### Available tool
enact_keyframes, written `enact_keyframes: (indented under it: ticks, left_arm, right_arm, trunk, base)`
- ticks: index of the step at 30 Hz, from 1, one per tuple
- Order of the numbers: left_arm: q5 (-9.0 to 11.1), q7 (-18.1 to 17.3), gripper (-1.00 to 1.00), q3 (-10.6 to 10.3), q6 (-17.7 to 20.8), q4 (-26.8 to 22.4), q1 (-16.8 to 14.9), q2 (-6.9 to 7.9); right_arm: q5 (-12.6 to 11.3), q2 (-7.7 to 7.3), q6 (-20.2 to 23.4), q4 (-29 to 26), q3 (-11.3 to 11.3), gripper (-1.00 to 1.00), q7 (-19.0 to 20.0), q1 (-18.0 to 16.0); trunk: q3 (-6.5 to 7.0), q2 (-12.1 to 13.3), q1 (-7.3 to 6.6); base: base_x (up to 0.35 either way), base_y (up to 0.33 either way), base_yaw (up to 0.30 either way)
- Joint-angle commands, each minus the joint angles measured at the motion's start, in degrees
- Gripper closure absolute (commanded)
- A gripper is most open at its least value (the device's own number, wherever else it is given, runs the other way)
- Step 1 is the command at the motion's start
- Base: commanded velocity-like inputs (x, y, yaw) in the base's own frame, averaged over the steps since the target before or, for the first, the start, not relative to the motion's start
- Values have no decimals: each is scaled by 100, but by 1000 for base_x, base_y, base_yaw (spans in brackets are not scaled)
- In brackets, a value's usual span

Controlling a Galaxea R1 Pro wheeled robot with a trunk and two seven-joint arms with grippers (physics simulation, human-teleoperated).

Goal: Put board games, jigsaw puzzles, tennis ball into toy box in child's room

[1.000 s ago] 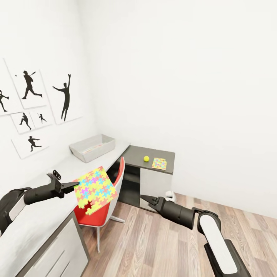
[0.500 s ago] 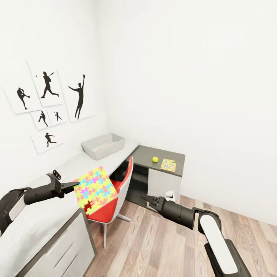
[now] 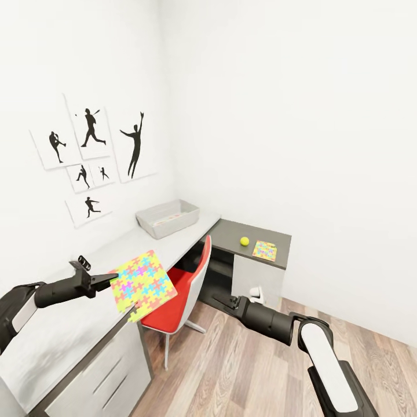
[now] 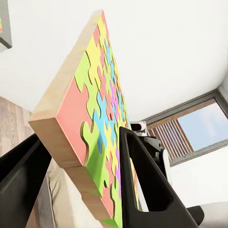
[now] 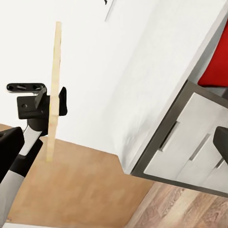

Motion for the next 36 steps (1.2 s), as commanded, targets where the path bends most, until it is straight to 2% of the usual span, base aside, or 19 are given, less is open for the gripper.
enact_keyframes:
  ticks: [1, 13, 17, 27, 31, 36]
  left_arm:
    - [11, -33, 100, -30, 61, 4, -8, 7]
    - [11, -33, 100, -38, 59, 4, -8, 59]
    - [8, -33, 100, -38, 48, 4, -8, 72]
    - [7, -33, 100, -38, 43, 4, -8, 78]
    - [8, -33, 100, -39, 43, 4, -8, 78]
    - [7, -33, 100, -38, 43, 4, -8, 79]
  right_arm:
    - [60, 3, 22, -1, -7, -100, 56, -5]
    - [60, 3, 15, -1, -7, -100, 56, -8]
    - [60, 3, 14, -1, -7, -100, 56, -7]
    - [66, 3, 14, -1, -52, -100, 56, -10]
    - [76, 1, 12, -1, -150, -100, 41, -13]
    - [102, -46, 32, -1, -489, -100, -25, -17]
  trunk:
    - [-14, -14, 4]
    - [-14, -14, 4]
    - [-14, -14, 4]
    - [-14, -14, 4]
    - [-14, -14, 4]
    - [-14, -14, 4]
  base:
    - [0, 0, 4]
    - [0, 0, 3]
    - [6, -1, 178]
    - [161, -144, 74]
    - [195, -182, 1]
    - [196, -184, 0]
